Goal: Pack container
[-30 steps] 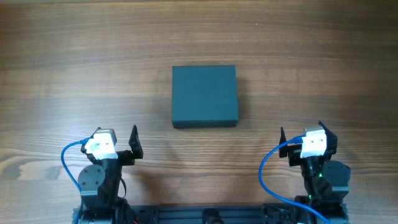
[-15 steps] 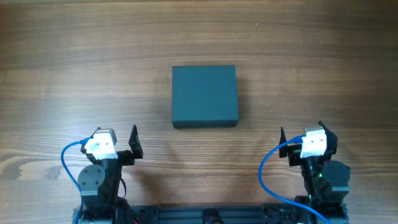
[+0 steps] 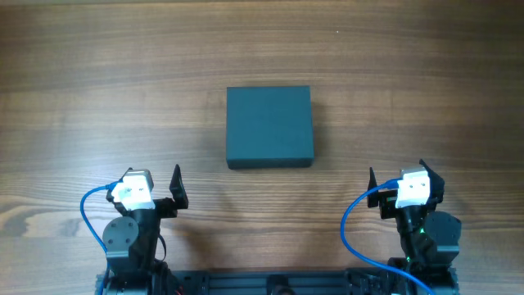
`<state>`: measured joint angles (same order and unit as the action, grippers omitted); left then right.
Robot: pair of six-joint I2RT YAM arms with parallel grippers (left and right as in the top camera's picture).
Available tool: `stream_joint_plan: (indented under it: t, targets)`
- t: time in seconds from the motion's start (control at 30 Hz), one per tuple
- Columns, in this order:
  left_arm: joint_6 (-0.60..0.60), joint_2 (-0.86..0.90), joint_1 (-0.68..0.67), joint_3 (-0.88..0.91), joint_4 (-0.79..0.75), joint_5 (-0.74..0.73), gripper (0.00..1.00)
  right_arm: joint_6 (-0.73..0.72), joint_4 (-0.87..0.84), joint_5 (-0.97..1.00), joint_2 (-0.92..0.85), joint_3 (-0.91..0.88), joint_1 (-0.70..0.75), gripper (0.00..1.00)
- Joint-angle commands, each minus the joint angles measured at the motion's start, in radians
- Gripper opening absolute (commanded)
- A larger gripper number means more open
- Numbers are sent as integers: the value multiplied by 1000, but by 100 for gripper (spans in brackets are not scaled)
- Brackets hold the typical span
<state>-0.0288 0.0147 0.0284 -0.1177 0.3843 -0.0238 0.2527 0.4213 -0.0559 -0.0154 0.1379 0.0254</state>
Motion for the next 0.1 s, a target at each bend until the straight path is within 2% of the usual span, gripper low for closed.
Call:
stream_joint_plan:
  t: [0.0, 0.07]
  targets:
    - [-5, -10, 7, 4, -3, 6, 100, 9, -3, -5, 13, -1, 5, 100]
    - [-5, -10, 7, 4, -3, 6, 100, 9, -3, -5, 13, -1, 5, 100]
